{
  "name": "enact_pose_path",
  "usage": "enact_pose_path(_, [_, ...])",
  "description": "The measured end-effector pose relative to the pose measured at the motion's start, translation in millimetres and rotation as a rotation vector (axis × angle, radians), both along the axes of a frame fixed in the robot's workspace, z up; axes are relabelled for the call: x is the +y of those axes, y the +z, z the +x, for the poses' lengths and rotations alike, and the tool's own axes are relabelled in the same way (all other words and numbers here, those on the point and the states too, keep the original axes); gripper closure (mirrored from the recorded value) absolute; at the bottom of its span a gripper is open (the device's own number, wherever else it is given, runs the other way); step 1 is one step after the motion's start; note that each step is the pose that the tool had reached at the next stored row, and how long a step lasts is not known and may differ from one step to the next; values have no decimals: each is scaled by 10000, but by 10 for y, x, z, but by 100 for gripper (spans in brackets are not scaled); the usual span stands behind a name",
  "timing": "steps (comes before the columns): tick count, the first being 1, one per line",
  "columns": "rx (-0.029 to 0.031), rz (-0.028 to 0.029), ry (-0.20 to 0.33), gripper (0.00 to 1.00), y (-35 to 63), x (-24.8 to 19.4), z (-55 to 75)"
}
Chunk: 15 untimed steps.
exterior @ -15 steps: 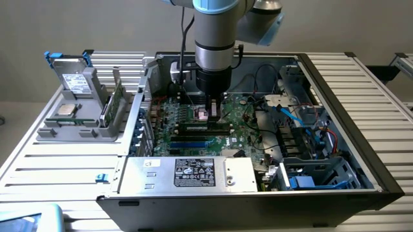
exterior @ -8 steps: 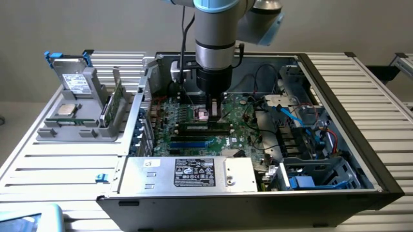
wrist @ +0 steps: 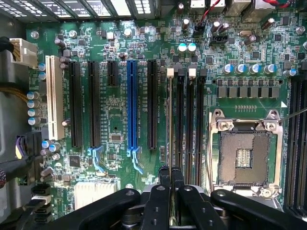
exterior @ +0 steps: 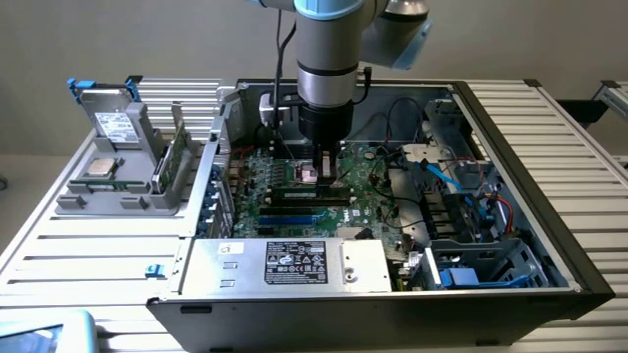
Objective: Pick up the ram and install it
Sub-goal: 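Insert the ram into the slot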
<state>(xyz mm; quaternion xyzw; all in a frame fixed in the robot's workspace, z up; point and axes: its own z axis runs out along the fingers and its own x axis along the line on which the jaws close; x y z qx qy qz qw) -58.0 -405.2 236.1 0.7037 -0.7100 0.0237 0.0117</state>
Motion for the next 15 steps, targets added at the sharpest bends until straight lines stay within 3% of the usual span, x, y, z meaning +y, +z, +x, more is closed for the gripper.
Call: enact_pose_path(15, [-65, -1, -10, 87, -30, 20, -15])
